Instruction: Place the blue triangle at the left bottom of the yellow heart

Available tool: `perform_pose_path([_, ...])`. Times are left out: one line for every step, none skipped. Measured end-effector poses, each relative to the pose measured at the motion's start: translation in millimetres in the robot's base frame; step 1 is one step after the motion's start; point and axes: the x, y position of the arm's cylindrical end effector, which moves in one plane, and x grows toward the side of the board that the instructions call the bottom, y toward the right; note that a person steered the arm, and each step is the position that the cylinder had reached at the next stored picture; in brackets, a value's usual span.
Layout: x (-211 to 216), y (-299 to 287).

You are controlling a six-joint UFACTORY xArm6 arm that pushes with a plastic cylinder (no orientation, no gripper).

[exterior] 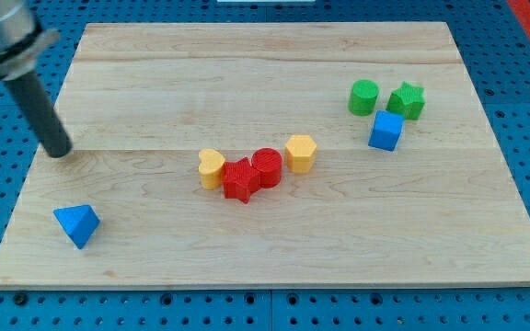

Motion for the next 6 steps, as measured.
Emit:
perform_pose_path([54,-9])
perform_pose_path([123,-9])
perform_pose_path([156,8])
perform_pose_path([125,31])
perform_pose_path([99,53])
perform_pose_path([97,97])
